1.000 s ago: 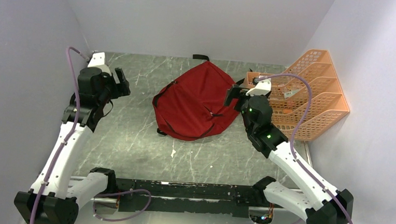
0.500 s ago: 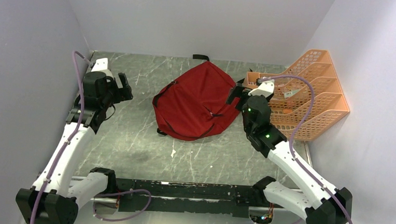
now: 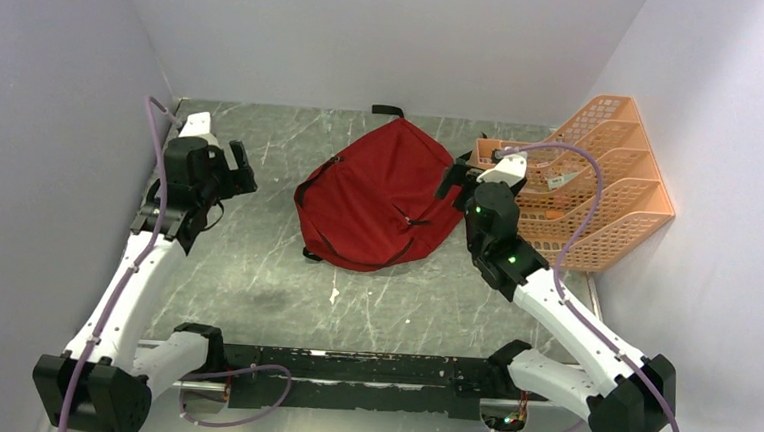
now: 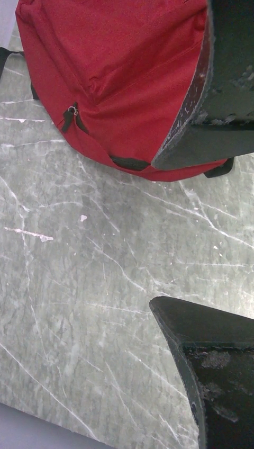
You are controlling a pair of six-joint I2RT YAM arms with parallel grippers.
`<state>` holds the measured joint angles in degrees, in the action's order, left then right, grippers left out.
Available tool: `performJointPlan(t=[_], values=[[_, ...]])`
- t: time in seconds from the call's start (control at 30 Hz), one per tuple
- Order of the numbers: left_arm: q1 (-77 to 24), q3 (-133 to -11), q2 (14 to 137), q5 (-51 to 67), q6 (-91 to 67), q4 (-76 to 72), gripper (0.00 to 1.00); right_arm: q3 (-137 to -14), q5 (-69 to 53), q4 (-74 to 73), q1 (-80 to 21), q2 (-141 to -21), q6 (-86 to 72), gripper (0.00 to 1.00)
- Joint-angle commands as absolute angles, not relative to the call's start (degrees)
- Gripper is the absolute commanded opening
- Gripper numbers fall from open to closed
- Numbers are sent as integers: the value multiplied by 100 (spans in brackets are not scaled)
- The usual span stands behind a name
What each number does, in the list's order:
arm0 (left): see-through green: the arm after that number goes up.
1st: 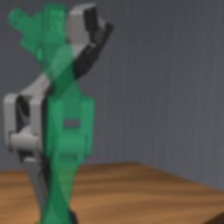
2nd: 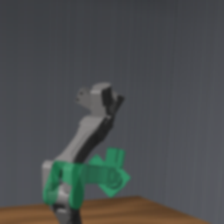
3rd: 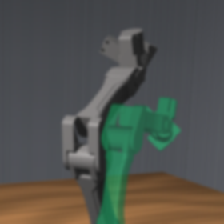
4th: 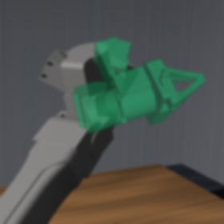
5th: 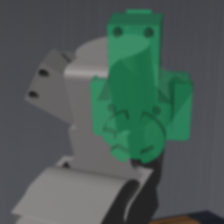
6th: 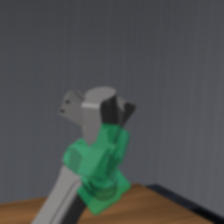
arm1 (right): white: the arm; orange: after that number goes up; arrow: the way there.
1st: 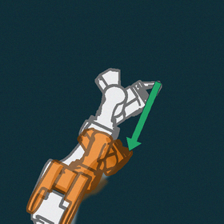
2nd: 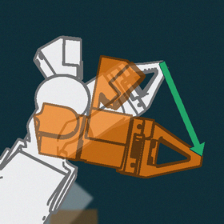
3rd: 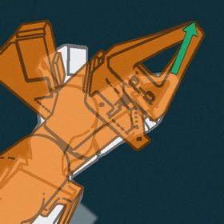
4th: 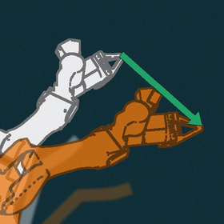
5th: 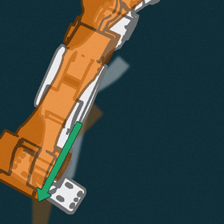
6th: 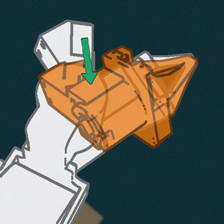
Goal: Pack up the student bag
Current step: Reset both arms
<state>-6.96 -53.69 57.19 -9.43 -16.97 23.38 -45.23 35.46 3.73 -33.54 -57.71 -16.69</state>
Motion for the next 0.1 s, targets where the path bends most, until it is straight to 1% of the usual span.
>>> performJointPlan(t=[0.0,0.07], values=[[-729,-5366,5746,-1037,-1734,2108,93,-4408,3856,640,-3340,-5807,-1602,100],[-734,-5439,5793,-1071,-1737,2153,93,-4511,3938,542,-3340,-5850,-1652,100]])
